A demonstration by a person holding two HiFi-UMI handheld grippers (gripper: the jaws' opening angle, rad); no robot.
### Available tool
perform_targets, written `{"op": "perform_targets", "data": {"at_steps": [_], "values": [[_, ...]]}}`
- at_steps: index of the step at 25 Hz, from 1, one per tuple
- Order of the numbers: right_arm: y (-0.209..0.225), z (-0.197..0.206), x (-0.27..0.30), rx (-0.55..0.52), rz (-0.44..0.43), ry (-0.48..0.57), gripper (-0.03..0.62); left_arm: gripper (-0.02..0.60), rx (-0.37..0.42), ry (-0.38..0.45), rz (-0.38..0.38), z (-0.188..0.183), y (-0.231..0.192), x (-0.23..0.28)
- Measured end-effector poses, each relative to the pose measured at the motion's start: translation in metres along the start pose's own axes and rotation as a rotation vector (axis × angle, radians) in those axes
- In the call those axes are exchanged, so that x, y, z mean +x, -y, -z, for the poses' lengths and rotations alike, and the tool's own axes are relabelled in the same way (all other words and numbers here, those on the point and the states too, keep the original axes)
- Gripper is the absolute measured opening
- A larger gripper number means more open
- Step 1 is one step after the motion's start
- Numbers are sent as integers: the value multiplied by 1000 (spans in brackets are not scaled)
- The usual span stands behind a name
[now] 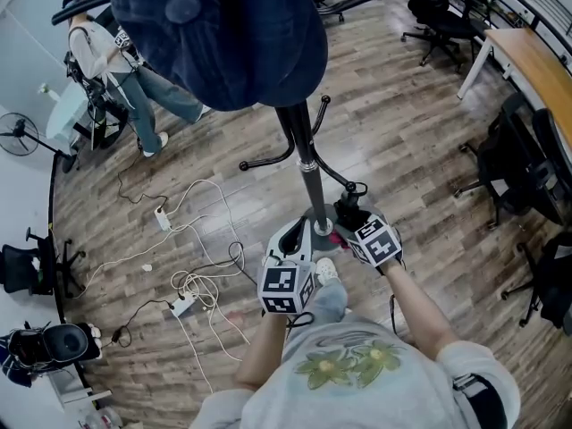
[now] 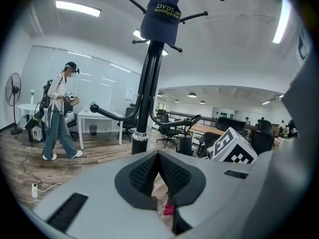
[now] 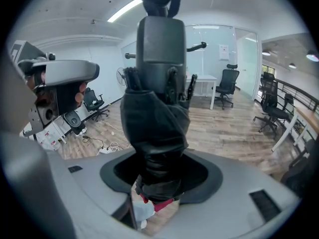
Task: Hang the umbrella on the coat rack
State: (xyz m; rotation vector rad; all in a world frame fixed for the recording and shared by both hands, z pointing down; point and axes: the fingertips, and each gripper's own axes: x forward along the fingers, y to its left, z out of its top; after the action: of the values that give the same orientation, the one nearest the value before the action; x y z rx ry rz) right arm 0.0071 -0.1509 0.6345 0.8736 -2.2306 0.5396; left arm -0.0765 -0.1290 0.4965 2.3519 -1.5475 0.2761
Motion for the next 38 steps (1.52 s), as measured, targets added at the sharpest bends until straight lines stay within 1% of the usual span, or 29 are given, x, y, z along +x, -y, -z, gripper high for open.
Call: {"op": "perform_targets", "data": {"at_steps": [4, 8, 10, 11, 13, 15, 17, 20, 22, 25, 30, 31, 32, 34, 38], "values": [[1, 0, -3, -24, 12, -12, 224, 2, 3, -4, 8, 1, 4, 2], [1, -1, -5, -93, 36, -36, 224, 3, 8, -1, 20, 0, 6, 2], [1, -3, -8, -107, 42, -37, 224, 3, 30, 11, 51, -3, 12, 1], [0, -3, -9, -102, 41, -36, 224, 3, 50, 19, 80, -5, 17, 1], [-2, -4, -10, -89, 38, -37, 224, 5, 104, 33, 152, -11, 29, 1], [-2, -4, -10, -87, 41, -35, 224, 91, 161, 40, 210, -17, 39, 3], [-1, -3, -11, -94, 47, -33, 224, 124, 227, 52, 238, -25, 49, 7], [1, -5, -15, -108, 51, -29, 224, 154, 331, 67, 268, -38, 65, 15], [1, -6, -16, -109, 50, -27, 224, 174, 384, 62, 285, -41, 73, 19], [-1, -7, -17, -109, 50, -25, 224, 179, 467, 60, 279, -45, 78, 26], [-1, -5, -15, -106, 48, -30, 224, 181, 695, 43, 249, -50, 91, 36], [-1, -4, -15, -99, 48, -31, 224, 199, 731, 37, 247, -49, 93, 37], [-2, -3, -15, -93, 47, -31, 224, 213, 759, 31, 244, -48, 95, 38], [-2, -4, -15, -90, 46, -29, 224, 213, 798, 23, 234, -49, 95, 40], [0, -9, -16, -99, 48, -29, 224, 211, 843, 15, 223, -53, 93, 45]]}}
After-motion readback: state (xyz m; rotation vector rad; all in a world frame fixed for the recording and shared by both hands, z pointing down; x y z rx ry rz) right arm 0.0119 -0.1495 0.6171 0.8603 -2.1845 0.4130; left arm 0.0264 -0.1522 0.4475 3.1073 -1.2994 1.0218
